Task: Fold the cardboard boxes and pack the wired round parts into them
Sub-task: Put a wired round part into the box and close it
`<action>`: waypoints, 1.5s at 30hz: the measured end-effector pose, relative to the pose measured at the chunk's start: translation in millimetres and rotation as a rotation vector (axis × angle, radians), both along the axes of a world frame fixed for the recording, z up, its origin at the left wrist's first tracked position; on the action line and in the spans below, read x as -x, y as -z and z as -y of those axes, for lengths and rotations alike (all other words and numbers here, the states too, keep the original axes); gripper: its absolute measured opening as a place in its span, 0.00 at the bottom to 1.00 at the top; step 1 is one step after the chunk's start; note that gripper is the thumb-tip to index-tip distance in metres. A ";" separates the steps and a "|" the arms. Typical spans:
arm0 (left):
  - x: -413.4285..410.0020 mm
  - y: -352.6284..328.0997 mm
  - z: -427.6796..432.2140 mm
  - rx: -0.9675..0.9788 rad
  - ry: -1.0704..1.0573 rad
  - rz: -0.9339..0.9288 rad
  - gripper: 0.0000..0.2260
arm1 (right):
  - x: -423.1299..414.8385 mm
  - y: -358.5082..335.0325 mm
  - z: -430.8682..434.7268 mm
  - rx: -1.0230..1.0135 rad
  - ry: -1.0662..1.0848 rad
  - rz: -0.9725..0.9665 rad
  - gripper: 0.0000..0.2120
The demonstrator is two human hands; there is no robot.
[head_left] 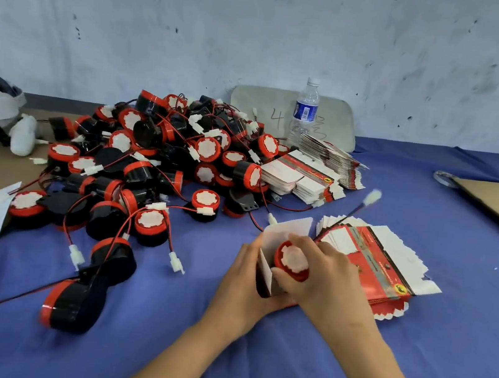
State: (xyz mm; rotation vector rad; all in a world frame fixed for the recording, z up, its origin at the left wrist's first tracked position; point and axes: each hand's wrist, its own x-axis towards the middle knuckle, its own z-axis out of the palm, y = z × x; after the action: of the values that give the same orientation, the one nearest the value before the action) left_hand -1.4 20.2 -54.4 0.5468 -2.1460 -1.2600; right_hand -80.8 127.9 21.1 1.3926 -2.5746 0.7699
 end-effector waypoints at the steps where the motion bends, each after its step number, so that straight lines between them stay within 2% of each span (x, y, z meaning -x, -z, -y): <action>1: -0.3 -1.1 -0.3 0.009 -0.002 0.004 0.33 | 0.8 1.0 1.0 -0.001 -0.007 0.042 0.24; 6: -1.7 -2.9 -1.9 0.029 0.005 0.012 0.30 | 0.8 3.6 4.7 -0.081 -0.107 0.104 0.20; 9: -4.3 -3.7 -2.2 0.015 0.023 -0.020 0.43 | 7.8 1.0 3.9 -0.159 -0.093 0.183 0.17; 11: -7.6 -2.6 -3.9 0.088 0.041 -0.049 0.45 | 10.8 0.8 4.4 -0.265 -0.077 0.165 0.17; 14: -12.1 -8.3 -8.2 0.184 0.020 -0.113 0.31 | 10.2 -2.8 4.4 -0.281 -0.124 0.165 0.15; 17: -12.6 -10.5 -7.9 0.293 0.020 -0.080 0.19 | 16.9 -8.9 -3.0 -0.284 -0.218 0.222 0.11; 18: -12.5 -10.6 -7.6 0.319 0.020 -0.064 0.14 | 19.9 -12.2 -7.4 -0.203 -0.234 0.290 0.10; 19: -12.4 -10.5 -6.5 0.335 0.010 -0.056 0.12 | 23.5 -16.4 -12.3 -0.036 -0.205 0.391 0.10; 22: -11.1 -9.8 -3.7 0.374 -0.038 -0.042 0.15 | 50.0 -24.6 -17.4 0.614 0.080 0.698 0.11; 23: -10.8 -10.1 -3.0 0.380 -0.039 -0.046 0.16 | 62.4 -25.0 -13.3 0.695 0.164 0.756 0.09; 25: -11.4 -11.0 -2.9 0.375 -0.032 -0.058 0.15 | 82.0 -24.5 2.0 0.600 0.220 0.901 0.10; 27: -11.9 -12.3 -3.8 0.356 -0.026 -0.065 0.11 | 94.0 -21.7 20.3 0.493 0.127 1.207 0.14; 28: -11.9 -12.5 -3.6 0.347 -0.025 -0.066 0.10 | 96.9 -20.8 28.1 0.450 0.080 1.317 0.14; 29: -12.4 -12.7 -3.7 0.338 -0.025 -0.054 0.12 | 97.6 -20.2 33.6 0.419 0.043 1.351 0.14; 32: -12.3 -11.0 -3.0 0.304 -0.042 -0.014 0.25 | 95.2 -18.4 39.4 0.477 -0.047 1.245 0.10; 34: -11.7 -10.3 -2.9 0.277 -0.052 -0.017 0.28 | 89.7 -16.5 34.8 0.564 -0.087 1.114 0.08; 38: -9.2 -9.4 -3.6 0.274 -0.050 -0.011 0.29 | 71.0 -13.9 20.8 0.447 -0.079 0.574 0.12; 39: -8.7 -8.8 -4.3 0.279 -0.055 -0.010 0.29 | 66.4 -14.9 18.3 0.428 -0.084 0.491 0.13; 45: -5.7 -7.6 -4.7 0.258 -0.057 0.009 0.31 | 45.0 -24.4 13.1 0.413 -0.218 0.408 0.04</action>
State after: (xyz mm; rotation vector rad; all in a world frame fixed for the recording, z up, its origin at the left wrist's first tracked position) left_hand 4.2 25.0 -46.8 0.5003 -2.2390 -0.9327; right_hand -125.8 114.8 45.5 1.5114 -2.3350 1.6640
